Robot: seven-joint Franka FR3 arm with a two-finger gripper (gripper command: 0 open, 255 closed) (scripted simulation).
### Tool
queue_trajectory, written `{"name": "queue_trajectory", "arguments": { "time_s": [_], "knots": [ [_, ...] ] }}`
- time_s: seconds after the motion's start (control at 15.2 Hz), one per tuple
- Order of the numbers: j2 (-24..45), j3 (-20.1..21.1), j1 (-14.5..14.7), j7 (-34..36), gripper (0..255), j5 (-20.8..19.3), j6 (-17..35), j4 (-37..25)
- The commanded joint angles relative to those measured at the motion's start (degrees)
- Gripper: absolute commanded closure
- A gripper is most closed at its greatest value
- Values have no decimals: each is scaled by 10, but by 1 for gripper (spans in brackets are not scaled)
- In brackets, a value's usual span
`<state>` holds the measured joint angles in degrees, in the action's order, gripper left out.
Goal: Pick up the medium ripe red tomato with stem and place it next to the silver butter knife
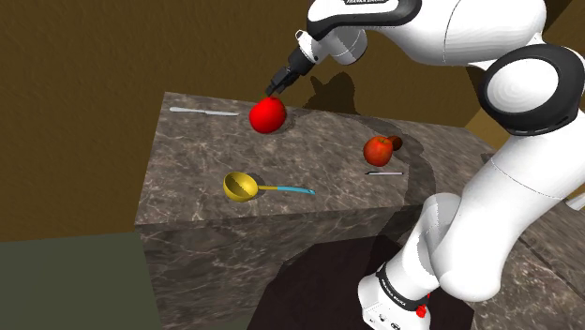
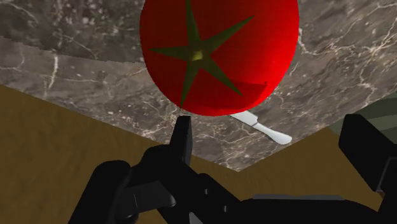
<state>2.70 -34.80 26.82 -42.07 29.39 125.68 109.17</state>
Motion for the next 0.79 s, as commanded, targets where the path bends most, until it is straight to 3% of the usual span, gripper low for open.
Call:
{"name": "queue_trajectory", "arguments": {
  "time_s": [0.0, 0.2, 0.73],
  "knots": [
    [-12, -2, -1, 7, 0, -12, -13, -4],
    [-42, -8, -6, 25, 0, -41, -51, -21],
    [-42, -7, -6, 25, 0, -41, -51, -21]
  ]
}}
